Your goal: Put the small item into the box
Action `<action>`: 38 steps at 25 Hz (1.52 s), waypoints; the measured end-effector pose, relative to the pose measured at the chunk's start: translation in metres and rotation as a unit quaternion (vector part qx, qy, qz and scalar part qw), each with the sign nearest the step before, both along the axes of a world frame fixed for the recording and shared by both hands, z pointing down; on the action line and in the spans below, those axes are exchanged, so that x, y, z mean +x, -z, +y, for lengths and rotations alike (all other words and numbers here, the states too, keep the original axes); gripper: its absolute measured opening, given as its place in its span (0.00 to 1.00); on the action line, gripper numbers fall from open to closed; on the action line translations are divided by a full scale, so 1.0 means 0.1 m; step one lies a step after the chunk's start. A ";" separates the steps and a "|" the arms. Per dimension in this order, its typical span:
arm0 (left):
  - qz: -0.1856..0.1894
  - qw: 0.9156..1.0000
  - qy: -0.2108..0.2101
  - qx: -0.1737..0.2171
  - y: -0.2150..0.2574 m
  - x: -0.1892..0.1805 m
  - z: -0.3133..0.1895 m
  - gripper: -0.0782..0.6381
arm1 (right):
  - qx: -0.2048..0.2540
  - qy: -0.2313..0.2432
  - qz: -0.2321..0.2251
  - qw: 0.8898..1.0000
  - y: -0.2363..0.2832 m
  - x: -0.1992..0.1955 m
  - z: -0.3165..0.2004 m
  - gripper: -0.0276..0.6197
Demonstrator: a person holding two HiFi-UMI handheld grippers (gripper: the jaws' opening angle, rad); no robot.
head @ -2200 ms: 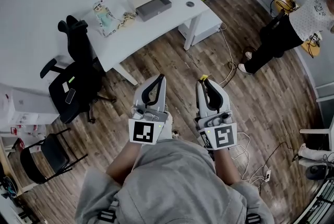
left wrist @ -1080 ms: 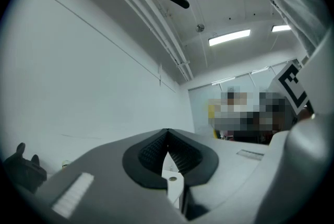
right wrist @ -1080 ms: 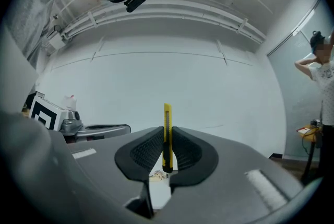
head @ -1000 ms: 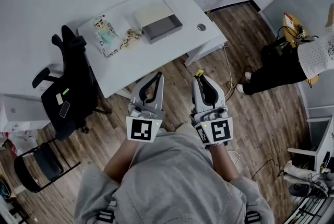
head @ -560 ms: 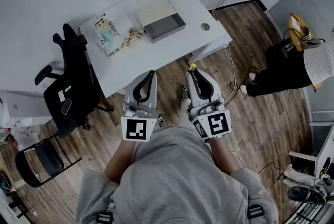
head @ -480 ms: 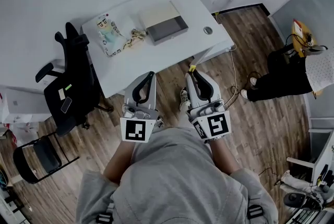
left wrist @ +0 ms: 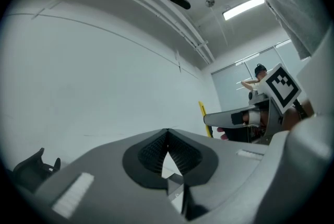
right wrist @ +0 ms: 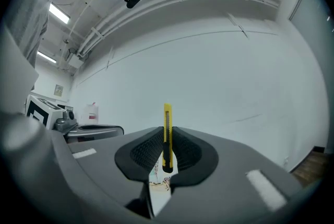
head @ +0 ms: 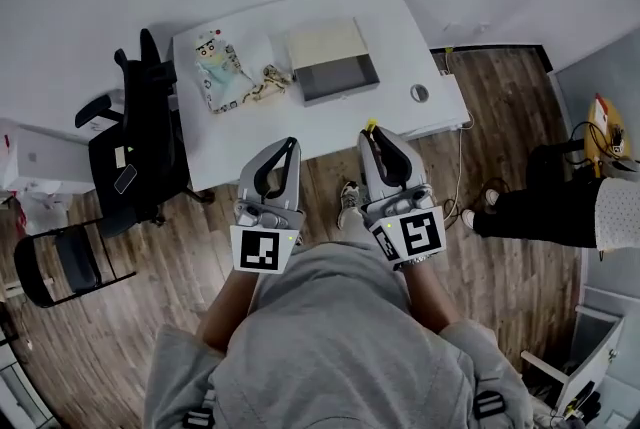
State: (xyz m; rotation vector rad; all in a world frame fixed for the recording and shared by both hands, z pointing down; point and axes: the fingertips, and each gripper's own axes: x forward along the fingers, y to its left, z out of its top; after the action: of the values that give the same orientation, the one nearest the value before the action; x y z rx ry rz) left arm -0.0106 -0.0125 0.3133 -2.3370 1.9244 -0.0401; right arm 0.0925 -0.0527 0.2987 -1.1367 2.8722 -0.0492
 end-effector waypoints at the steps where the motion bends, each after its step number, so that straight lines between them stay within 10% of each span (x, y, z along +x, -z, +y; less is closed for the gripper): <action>1: -0.001 1.000 0.006 0.001 0.01 0.02 -0.09 0.11 | -0.002 0.006 0.000 1.000 -0.01 0.02 -0.11 0.15; 21: 0.003 0.990 0.138 -0.022 0.00 0.37 -1.18 0.11 | -0.034 0.140 0.019 0.989 -0.13 0.31 -1.49 0.15; 38: 0.019 0.987 0.158 -0.033 -0.21 0.20 -1.41 0.11 | -0.048 0.199 0.124 0.971 -0.67 -0.09 -1.80 0.15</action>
State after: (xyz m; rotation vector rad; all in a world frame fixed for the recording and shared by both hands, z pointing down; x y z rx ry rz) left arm 0.0093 -0.1537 0.3341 -2.0591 2.3277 -0.0872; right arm 0.0834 -0.2331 0.3657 -0.5950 3.3094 -0.0671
